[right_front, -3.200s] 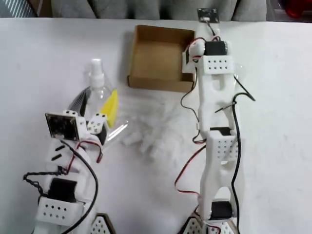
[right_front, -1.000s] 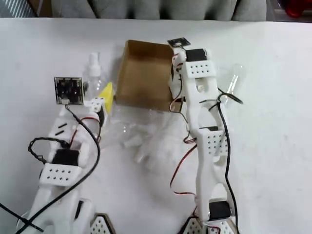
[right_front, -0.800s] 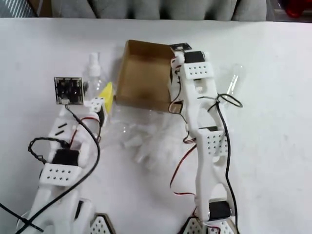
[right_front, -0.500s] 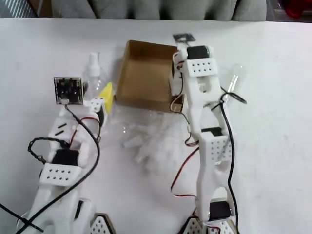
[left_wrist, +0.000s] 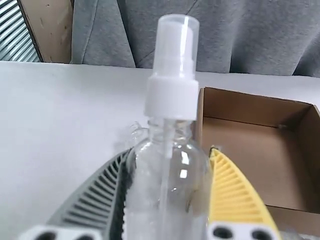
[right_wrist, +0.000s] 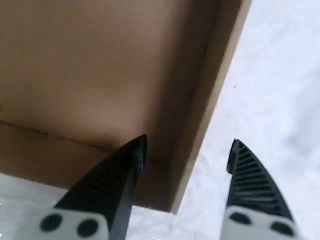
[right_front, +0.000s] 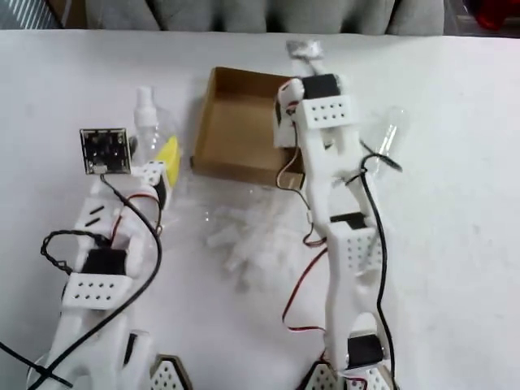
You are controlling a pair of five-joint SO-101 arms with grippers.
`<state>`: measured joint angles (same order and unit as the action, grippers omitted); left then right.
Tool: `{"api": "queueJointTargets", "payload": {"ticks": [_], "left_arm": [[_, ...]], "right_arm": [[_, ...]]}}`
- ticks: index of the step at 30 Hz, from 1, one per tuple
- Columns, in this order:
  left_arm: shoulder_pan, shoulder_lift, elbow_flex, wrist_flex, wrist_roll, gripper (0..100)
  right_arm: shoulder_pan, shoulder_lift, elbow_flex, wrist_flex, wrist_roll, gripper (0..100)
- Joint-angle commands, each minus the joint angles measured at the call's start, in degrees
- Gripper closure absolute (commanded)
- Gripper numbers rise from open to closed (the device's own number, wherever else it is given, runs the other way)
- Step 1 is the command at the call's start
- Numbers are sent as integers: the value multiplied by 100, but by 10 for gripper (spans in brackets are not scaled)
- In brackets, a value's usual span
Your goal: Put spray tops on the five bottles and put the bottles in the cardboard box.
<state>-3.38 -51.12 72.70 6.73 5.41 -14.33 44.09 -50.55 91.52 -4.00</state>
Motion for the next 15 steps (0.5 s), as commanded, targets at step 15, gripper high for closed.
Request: {"api": "queueJointTargets", "payload": {"ticks": [15], "left_arm": [[-57,-22,-404,-9,62,976]], "right_arm": [[13,1174,-1732,725,1714,984]]}}
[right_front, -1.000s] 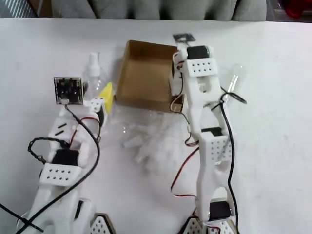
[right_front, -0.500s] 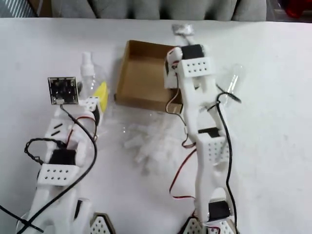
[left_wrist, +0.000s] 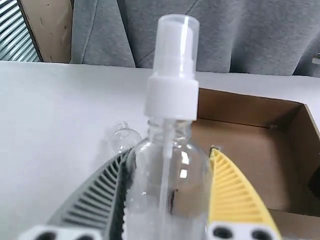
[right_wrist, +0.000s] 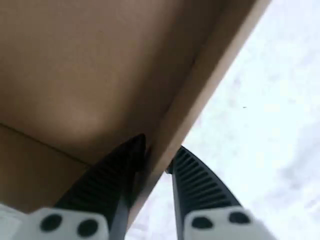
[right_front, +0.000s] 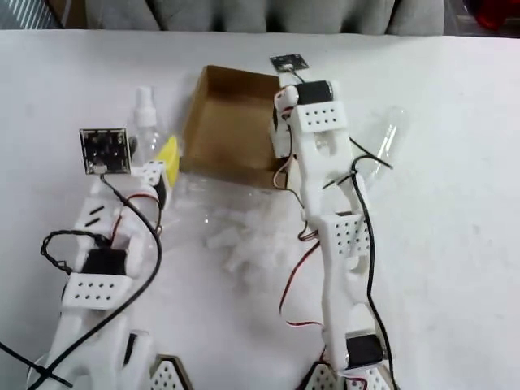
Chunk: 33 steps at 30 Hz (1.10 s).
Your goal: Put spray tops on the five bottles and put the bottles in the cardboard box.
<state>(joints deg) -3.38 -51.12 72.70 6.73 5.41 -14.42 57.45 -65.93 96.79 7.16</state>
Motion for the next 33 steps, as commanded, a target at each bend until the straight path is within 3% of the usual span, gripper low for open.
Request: {"api": "queueJointTargets", "payload": {"ticks": [1,4,10,21,27,33], "left_arm": [[-57,-22,-404,-9,62,976],[-57,-22,-404,-9,62,976],[-57,-22,-404,-18,62,976],[-57,-22,-404,-18,62,976],[-66,-22,-404,-9,62,976],[-84,-22,-396,-9,62,976]], "right_arm": [[22,-171,-88,198,826,984],[-40,-171,123,198,1407,984],[-22,-259,308,207,774,983],[-75,-1534,2180,101,791,983],[-101,-1754,2444,75,1152,976],[-84,-1807,2409,189,1134,731]]}}
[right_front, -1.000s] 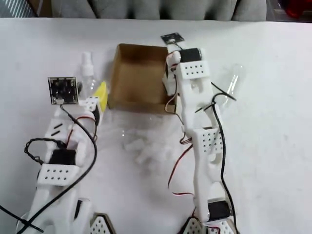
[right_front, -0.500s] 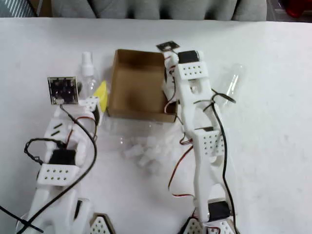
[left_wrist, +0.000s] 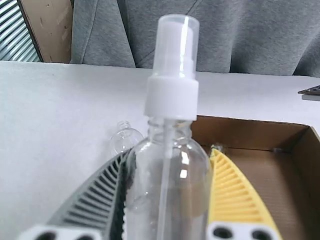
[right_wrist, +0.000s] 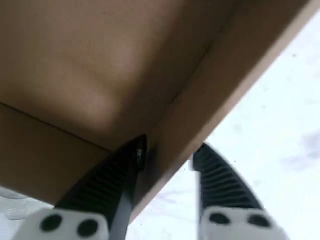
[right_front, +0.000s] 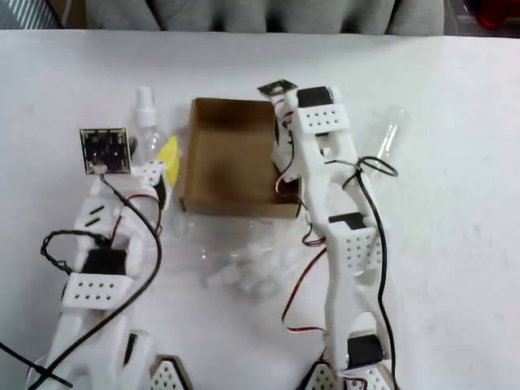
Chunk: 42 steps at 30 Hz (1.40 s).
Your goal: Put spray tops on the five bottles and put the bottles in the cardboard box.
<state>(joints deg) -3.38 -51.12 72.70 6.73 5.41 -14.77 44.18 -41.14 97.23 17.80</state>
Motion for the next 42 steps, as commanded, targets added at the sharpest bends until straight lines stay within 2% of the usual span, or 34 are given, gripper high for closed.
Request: {"api": "queueJointTargets", "payload": {"ticks": [1,6,12,22,27,34,38,42], "left_arm": [[-84,-22,-396,-9,62,976],[-84,-22,-396,-9,62,976],[-92,-22,-422,-44,62,976],[-22,-84,-1073,62,70,976],[514,101,-1846,448,70,976],[998,1209,-2919,202,132,976],[945,2202,-3455,-290,1064,974],[875,2853,-3719,-334,1240,976]], "right_arm": [[-48,-576,-70,154,70,714],[-48,-1473,281,163,70,824],[-110,-2862,1635,154,70,986],[110,-5349,4527,-57,88,984],[57,-6079,5477,-681,70,984],[-207,-6396,5758,-1525,-26,983],[-426,-6862,5741,-1921,-703,983],[-787,-7389,6048,-2545,-923,983]]}}
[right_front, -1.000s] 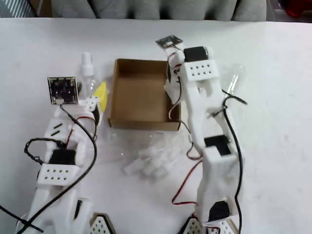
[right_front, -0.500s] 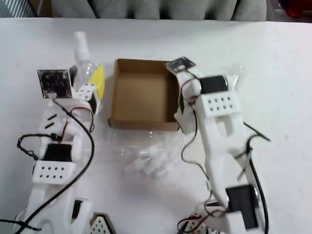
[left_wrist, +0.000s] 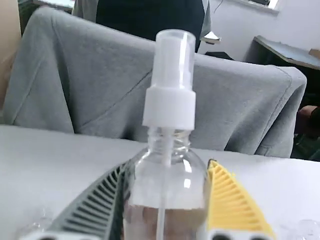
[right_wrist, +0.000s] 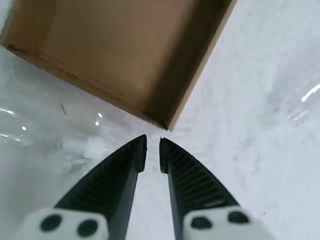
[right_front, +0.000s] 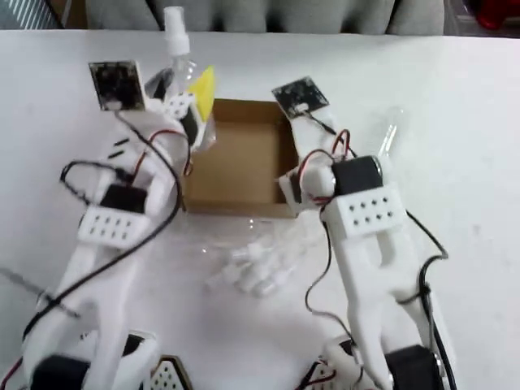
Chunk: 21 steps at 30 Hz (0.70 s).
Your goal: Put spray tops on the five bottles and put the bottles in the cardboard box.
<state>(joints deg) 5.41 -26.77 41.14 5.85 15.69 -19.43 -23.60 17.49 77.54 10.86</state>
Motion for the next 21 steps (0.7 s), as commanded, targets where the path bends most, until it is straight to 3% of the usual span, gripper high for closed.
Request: {"api": "queueJointTargets", "payload": {"ticks": [1,10,16,21], "left_arm": [[-4,462,-554,-246,211,976],[40,-400,229,-264,185,976],[48,-629,721,-844,167,976],[48,-655,844,-853,167,976]], "right_arm": [[-418,-769,369,-787,-237,983],[-1358,-2545,3393,-3670,-255,983],[-2079,-3275,4114,-4409,-255,981],[-2484,-3275,4686,-5446,-255,981]]}}
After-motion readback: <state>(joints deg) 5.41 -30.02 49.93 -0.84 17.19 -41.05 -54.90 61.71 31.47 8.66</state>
